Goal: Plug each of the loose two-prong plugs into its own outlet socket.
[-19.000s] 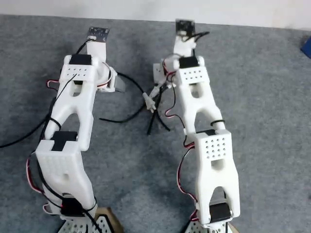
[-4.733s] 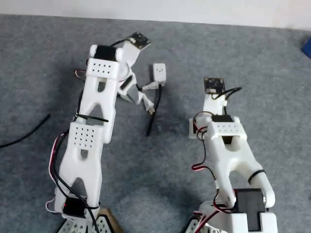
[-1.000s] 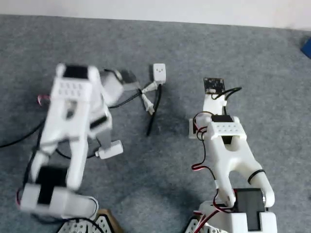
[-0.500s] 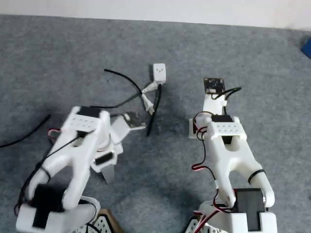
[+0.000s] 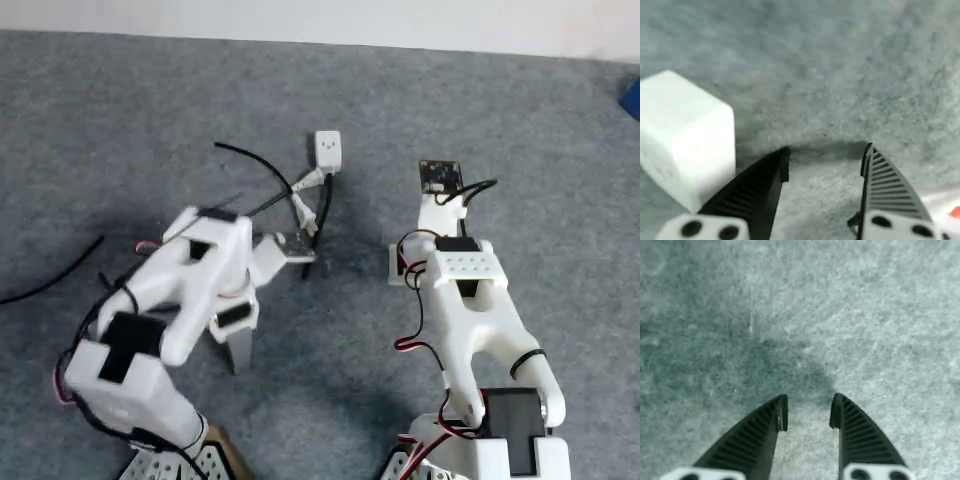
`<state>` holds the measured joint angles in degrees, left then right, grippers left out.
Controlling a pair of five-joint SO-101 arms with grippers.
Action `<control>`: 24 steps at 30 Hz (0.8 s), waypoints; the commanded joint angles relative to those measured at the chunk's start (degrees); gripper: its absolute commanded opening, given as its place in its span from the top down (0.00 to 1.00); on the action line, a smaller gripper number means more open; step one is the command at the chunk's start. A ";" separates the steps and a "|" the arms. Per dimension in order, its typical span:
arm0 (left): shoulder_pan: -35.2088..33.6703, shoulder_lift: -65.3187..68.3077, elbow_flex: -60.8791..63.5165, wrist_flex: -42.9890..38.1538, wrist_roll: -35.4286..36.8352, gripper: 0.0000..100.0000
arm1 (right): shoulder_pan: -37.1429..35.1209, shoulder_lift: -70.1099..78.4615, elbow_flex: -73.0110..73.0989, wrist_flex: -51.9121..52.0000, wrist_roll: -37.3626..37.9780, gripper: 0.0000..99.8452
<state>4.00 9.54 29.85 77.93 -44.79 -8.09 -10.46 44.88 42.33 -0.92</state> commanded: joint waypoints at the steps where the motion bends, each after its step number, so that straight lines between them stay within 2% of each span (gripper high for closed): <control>1: -3.12 0.84 -12.26 5.98 -1.32 0.75 | -0.40 -0.22 -2.33 -0.75 -0.26 0.85; 6: -5.49 1.36 -23.87 14.33 -2.81 0.75 | -0.40 -0.22 -2.33 -0.75 -0.26 0.85; 10: -7.60 1.45 -27.74 15.91 -3.43 0.75 | -0.40 -0.22 -2.33 -0.75 -0.26 0.85; 18: -9.36 1.45 -25.63 16.26 -4.04 0.75 | -0.40 -0.22 -2.33 -0.75 -0.26 0.85; 24: -1.19 -1.01 -14.46 16.70 -1.41 0.75 | -0.40 -0.22 -2.33 -0.75 -0.26 0.85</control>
<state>-1.63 11.38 11.74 93.76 -46.90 -8.09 -10.46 44.88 42.33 -0.92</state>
